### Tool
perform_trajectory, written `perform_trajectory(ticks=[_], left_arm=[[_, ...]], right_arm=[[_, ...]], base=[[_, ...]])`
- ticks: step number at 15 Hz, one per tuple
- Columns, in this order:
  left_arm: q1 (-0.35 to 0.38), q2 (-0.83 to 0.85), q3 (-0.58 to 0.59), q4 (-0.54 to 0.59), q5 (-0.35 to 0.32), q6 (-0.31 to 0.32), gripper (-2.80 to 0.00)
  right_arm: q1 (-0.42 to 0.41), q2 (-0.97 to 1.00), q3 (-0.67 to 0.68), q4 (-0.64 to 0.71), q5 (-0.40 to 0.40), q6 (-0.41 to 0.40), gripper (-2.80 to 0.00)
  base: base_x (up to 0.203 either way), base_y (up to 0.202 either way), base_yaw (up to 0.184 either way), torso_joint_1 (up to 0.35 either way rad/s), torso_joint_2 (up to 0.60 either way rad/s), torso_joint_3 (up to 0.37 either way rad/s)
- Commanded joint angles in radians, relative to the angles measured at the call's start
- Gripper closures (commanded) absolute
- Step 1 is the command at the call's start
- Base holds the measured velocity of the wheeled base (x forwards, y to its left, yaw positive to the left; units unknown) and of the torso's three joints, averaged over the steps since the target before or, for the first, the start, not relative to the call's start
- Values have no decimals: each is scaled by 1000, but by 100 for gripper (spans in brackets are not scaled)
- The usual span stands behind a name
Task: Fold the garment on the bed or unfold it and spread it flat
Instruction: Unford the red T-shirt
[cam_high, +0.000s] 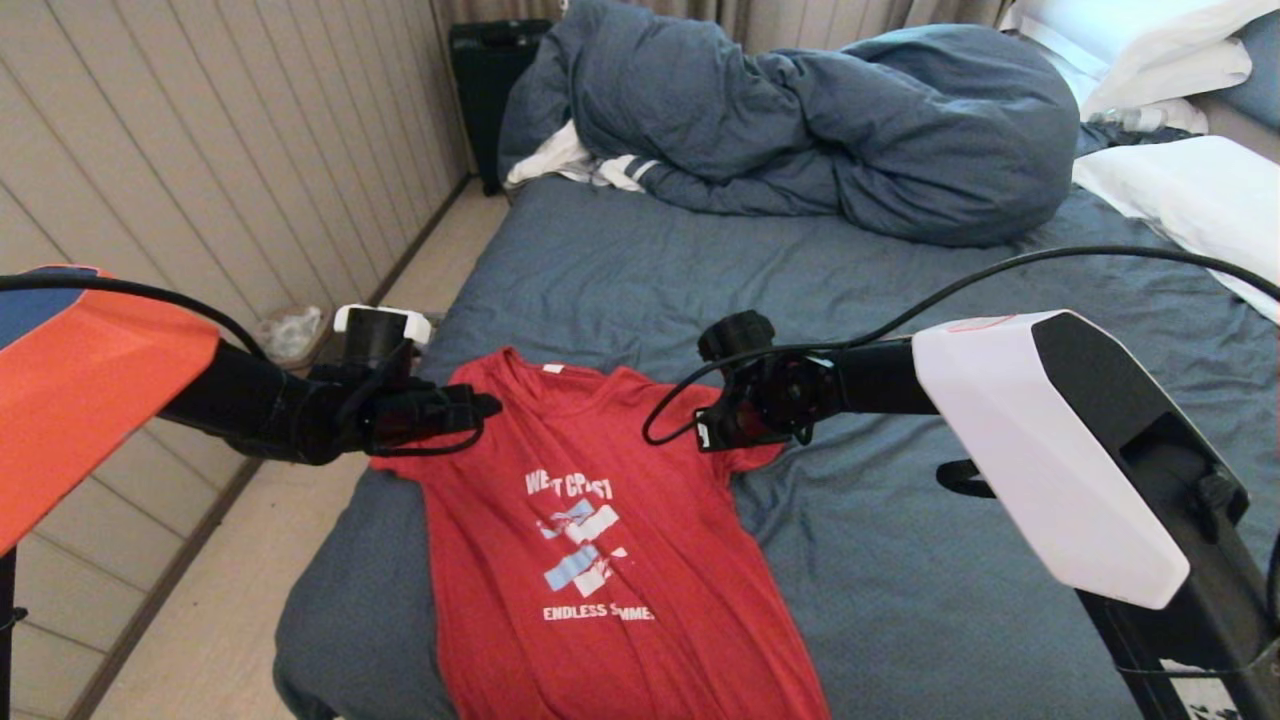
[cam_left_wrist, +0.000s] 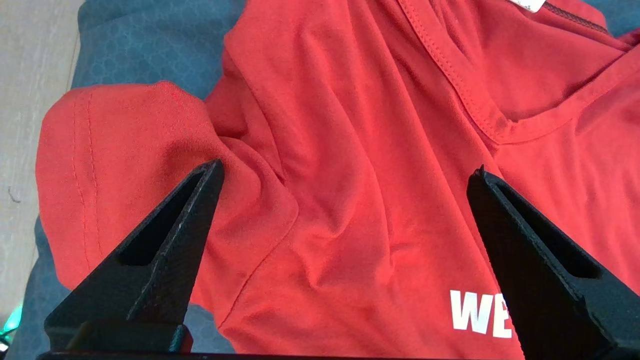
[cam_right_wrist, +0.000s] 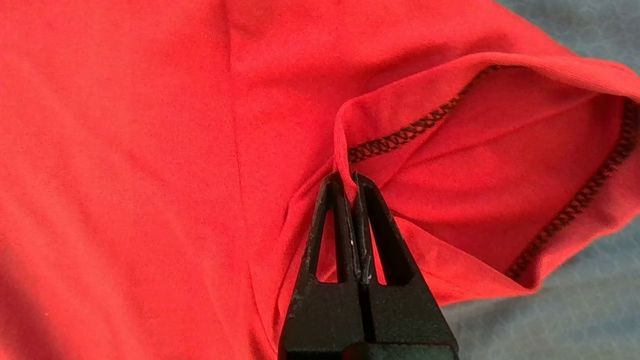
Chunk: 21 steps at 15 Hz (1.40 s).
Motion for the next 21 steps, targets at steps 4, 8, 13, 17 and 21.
perform_trajectory(ticks=[4, 8, 13, 17, 21], left_arm=[[1, 26, -16, -31, 8, -1, -280], [6, 31, -22, -37, 10, 0, -280], [11, 29, -28, -37, 10, 1, -280], [12, 29, -28, -37, 10, 1, -280], [14, 29, -31, -37, 11, 1, -280]], right_arm=[[-11, -100, 100, 3, -4, 5, 0], [-58, -167, 263, -60, -3, 5, 0], [-73, -229, 427, -132, -3, 7, 0], [-93, -245, 525, -209, -2, 8, 0], [-90, -247, 523, -210, -3, 8, -269]], base=[[0, 0, 0, 0, 0, 0], [0, 0, 0, 0, 0, 0], [0, 0, 0, 0, 0, 0], [0, 0, 0, 0, 0, 0], [0, 0, 0, 0, 0, 0]])
